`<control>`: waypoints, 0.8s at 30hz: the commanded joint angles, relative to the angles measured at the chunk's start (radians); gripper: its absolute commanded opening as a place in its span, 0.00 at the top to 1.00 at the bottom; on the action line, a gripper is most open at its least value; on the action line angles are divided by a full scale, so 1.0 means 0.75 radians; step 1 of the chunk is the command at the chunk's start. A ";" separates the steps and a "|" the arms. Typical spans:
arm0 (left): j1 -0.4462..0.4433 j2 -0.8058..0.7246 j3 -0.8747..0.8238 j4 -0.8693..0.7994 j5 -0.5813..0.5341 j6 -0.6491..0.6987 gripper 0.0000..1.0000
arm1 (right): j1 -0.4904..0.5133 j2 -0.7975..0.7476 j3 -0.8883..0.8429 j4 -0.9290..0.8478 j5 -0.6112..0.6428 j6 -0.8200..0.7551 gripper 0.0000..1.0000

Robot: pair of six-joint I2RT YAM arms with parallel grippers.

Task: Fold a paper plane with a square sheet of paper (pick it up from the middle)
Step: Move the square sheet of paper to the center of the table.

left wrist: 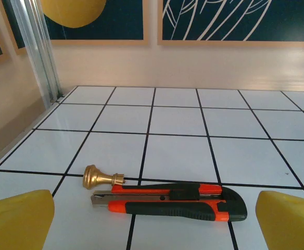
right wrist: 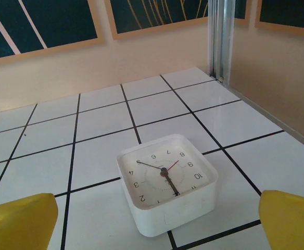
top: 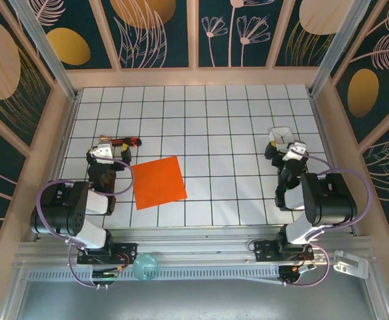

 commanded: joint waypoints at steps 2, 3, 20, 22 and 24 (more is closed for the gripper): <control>0.006 -0.012 -0.007 0.072 0.032 0.014 0.01 | 0.003 0.013 0.003 0.067 -0.007 -0.022 0.01; 0.007 -0.010 -0.007 0.073 0.032 0.014 0.01 | 0.004 0.013 0.004 0.067 -0.008 -0.022 0.01; 0.006 -0.004 0.028 0.017 -0.280 -0.110 0.01 | 0.003 0.014 0.004 0.064 -0.010 -0.021 0.01; 0.006 -0.005 0.024 0.023 -0.290 -0.111 0.01 | 0.003 0.013 0.003 0.064 -0.009 -0.021 0.01; 0.006 -0.004 0.028 0.017 -0.281 -0.107 0.01 | 0.004 0.014 0.004 0.065 -0.009 -0.021 0.01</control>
